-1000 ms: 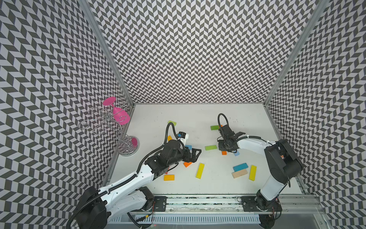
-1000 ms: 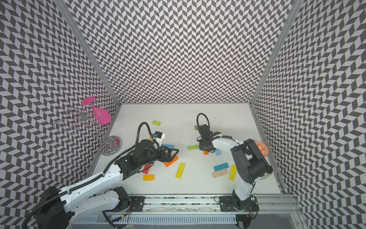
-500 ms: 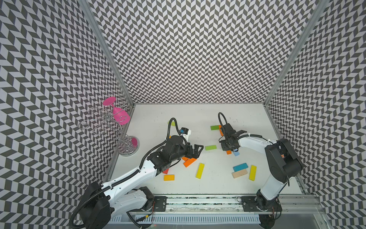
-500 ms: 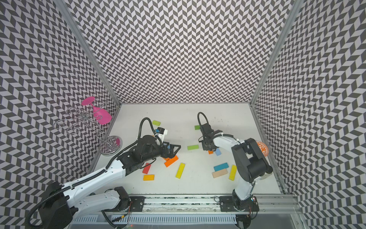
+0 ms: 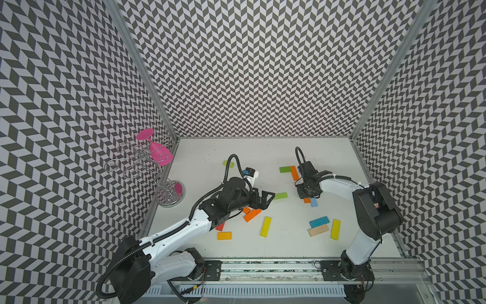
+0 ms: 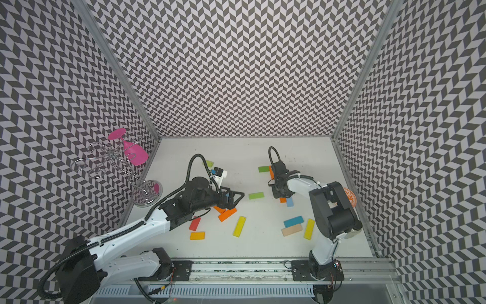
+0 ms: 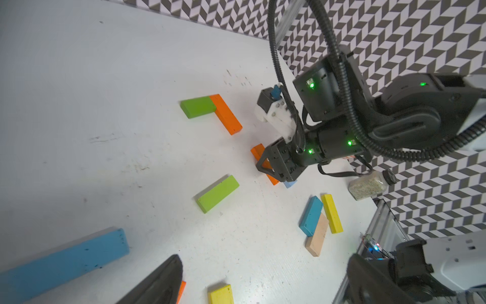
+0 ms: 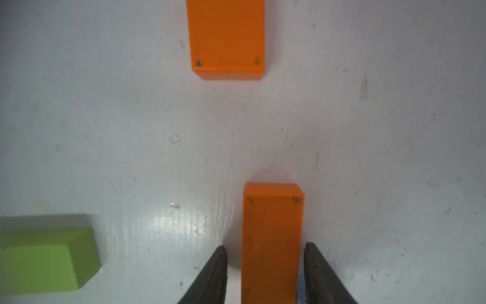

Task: Assemble a giraffe with building blocks
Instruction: Adjust the building block at the center of the board, then assemble the building block at the center of the board.

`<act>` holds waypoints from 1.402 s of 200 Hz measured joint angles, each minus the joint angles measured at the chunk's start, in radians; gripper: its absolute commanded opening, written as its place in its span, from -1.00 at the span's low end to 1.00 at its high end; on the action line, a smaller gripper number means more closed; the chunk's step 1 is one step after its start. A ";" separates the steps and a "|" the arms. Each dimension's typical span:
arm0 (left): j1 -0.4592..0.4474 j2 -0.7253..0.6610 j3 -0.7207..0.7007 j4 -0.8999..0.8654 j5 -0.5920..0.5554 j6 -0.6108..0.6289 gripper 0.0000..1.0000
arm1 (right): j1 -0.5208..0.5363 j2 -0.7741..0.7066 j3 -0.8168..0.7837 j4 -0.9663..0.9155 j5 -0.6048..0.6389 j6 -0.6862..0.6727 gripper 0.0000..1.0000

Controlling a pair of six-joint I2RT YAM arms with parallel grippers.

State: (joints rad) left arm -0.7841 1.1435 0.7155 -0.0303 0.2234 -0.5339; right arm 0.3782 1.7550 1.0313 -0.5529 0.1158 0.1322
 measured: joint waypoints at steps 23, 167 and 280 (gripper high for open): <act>-0.028 0.031 -0.030 0.025 0.044 -0.010 0.92 | 0.000 -0.002 -0.006 0.011 -0.024 -0.010 -0.39; -0.041 0.052 -0.051 0.053 0.085 -0.021 0.94 | -0.020 0.055 0.072 0.004 -0.069 -0.009 -0.47; -0.041 0.052 -0.051 0.053 0.078 -0.020 0.95 | -0.044 0.106 0.137 0.004 -0.090 0.007 -0.42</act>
State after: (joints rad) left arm -0.8253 1.1954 0.6640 0.0223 0.3012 -0.5541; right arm 0.3340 1.8610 1.1683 -0.5488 0.0254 0.1390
